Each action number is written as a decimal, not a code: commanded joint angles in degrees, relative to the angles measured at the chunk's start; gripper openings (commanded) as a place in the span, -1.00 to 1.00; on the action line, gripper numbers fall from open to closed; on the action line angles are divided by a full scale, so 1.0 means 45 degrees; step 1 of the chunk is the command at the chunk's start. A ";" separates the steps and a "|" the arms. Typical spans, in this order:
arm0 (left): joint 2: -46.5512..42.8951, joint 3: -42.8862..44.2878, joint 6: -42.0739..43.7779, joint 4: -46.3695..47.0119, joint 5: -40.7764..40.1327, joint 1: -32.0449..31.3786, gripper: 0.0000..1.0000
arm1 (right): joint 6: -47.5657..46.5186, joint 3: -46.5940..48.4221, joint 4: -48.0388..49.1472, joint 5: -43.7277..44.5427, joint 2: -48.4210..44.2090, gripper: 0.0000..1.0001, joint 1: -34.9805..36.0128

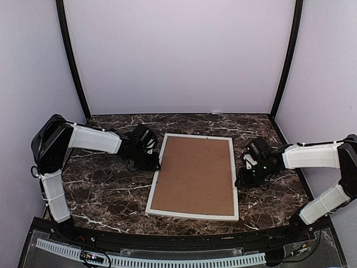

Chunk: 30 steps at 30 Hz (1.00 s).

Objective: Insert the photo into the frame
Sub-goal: Press the fastener onto the backboard.

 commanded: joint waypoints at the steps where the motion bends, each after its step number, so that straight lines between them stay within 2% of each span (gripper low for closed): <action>1: 0.0023 -0.0334 0.0337 -0.0471 -0.0010 -0.0125 -0.64 | 0.0255 0.0100 -0.0558 0.0033 -0.0293 -0.26 0.0290; 11: 0.0061 -0.0307 0.0339 -0.0485 -0.0063 -0.0133 -0.64 | 0.0548 0.0044 -0.0767 -0.0096 -0.0748 -0.28 0.0466; 30: 0.0057 -0.0275 0.0435 -0.0534 -0.0020 -0.0154 -0.65 | 0.0619 0.0015 -0.0453 -0.0038 0.0064 -0.29 0.0728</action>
